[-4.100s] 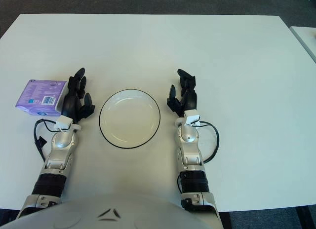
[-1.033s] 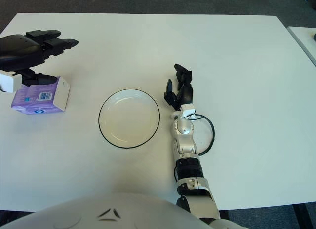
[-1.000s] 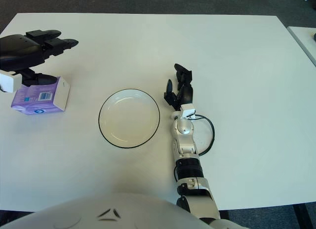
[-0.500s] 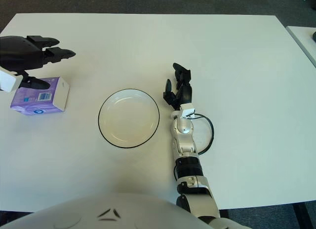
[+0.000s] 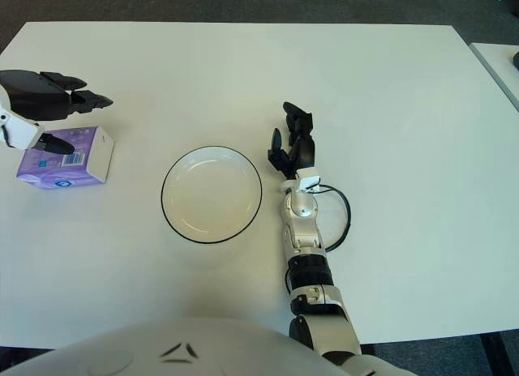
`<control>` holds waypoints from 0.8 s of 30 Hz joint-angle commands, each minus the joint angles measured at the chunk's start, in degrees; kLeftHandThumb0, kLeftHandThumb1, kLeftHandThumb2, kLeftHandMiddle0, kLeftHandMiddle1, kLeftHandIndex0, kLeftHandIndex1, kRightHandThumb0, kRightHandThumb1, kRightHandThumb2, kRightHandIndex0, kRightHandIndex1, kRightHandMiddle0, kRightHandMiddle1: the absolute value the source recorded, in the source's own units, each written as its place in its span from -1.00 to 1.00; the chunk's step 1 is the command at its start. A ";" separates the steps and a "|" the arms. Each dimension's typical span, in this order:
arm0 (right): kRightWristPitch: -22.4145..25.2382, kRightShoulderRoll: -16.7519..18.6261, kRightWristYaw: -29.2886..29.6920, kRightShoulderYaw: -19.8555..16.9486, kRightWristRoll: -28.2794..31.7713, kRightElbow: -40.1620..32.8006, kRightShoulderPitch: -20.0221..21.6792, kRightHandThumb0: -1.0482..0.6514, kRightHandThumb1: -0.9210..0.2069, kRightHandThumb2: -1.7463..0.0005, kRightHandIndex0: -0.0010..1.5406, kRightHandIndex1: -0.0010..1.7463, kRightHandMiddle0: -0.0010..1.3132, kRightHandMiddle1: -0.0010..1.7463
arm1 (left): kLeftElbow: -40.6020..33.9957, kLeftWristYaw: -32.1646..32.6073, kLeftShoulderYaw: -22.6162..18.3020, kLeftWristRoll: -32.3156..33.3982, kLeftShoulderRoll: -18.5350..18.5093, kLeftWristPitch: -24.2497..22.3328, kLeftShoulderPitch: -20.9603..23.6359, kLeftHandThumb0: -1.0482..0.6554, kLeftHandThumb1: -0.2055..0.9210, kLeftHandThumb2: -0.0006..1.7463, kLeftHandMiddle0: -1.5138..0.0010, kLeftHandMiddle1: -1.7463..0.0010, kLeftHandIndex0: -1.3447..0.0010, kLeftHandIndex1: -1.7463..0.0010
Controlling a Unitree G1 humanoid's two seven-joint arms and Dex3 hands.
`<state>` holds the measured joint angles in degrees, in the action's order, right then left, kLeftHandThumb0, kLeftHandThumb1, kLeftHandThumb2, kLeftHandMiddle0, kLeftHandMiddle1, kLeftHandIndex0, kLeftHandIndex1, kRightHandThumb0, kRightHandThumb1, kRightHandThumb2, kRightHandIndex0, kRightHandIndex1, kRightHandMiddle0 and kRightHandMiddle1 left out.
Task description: Put the tissue paper into the plate.
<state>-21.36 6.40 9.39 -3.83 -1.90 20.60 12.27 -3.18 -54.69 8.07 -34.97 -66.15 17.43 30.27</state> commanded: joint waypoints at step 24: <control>4.30 -0.16 -0.88 -1.34 2.02 7.46 -5.90 -0.39 -1.00 0.22 -0.64 -0.50 -1.00 0.09 | 2.75 6.29 -0.54 -9.46 -0.61 -8.58 -7.95 -1.00 1.00 -0.23 0.98 0.99 1.00 1.00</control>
<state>-21.36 6.35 8.67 -4.19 -1.04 20.69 12.36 -0.96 -49.97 8.17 -43.42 -65.95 9.39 23.77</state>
